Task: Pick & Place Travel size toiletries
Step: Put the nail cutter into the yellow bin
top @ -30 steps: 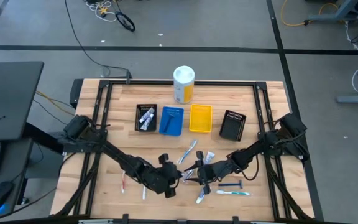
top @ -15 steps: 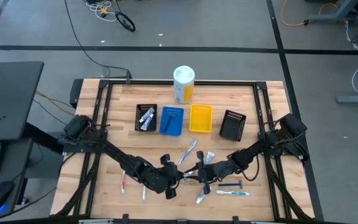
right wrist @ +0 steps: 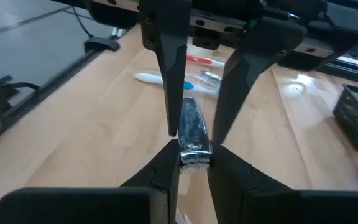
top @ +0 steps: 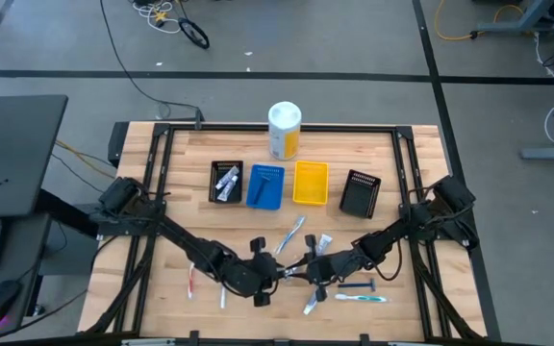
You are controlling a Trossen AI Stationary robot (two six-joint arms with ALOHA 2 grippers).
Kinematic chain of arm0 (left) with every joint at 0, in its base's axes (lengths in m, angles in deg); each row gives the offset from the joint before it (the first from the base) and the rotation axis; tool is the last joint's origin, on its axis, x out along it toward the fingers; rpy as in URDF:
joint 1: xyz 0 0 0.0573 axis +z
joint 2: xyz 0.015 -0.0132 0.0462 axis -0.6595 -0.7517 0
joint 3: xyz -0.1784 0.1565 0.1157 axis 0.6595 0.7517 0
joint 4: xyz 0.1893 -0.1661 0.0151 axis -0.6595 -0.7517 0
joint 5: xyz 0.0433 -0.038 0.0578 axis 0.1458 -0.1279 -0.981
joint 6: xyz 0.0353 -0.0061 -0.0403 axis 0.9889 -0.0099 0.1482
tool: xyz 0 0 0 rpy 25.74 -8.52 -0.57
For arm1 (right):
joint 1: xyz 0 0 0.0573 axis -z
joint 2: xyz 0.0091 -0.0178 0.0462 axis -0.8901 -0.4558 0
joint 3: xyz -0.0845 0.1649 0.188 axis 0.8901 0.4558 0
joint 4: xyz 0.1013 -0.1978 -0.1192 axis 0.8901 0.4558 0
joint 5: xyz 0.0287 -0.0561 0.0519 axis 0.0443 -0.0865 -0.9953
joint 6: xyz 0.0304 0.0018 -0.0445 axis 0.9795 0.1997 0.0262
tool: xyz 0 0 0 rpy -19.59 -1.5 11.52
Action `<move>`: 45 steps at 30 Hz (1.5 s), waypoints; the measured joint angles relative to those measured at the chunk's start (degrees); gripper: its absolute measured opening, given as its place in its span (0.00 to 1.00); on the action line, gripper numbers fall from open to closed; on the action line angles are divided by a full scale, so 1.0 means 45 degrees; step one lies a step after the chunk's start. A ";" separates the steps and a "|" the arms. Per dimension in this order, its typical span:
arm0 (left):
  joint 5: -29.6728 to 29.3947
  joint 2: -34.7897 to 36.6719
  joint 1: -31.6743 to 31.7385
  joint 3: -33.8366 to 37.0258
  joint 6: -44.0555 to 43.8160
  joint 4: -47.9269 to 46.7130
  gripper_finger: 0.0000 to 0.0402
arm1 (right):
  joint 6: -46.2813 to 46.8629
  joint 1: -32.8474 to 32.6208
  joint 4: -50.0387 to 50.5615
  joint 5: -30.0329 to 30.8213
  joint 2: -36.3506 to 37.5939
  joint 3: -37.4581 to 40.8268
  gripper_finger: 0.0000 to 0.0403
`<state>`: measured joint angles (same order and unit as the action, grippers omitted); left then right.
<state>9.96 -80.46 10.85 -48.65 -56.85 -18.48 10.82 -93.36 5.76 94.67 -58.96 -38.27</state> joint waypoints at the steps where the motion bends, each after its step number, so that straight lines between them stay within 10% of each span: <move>1: -0.0199 0.0000 0.0037 0.0004 0.0261 -0.0024 0.36 | 0.0050 -0.0002 0.0128 0.0278 0.0002 0.0000 0.18; 10: -0.3966 0.0873 0.0625 0.0003 0.1298 -0.0729 0.49 | 0.0659 0.0024 0.3329 0.2357 0.0707 0.0002 0.18; 20: -0.3291 0.3644 0.1405 -0.0368 0.1691 -0.3880 0.48 | 0.3074 0.0938 0.9699 0.9774 0.4557 0.0000 0.18; 34: -0.3142 0.5865 0.2376 -0.0340 0.3122 -0.5880 0.48 | 0.4928 0.7637 1.1661 0.2586 0.5174 0.0010 0.18; 45: -0.3067 0.5940 0.2817 -0.0356 0.2956 -0.6895 0.48 | 0.3744 0.9310 1.1210 -0.0656 0.4307 0.0000 0.33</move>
<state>-3.84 -53.72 23.52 -50.26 -43.55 -49.50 27.67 -51.47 56.20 91.72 -39.58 -38.27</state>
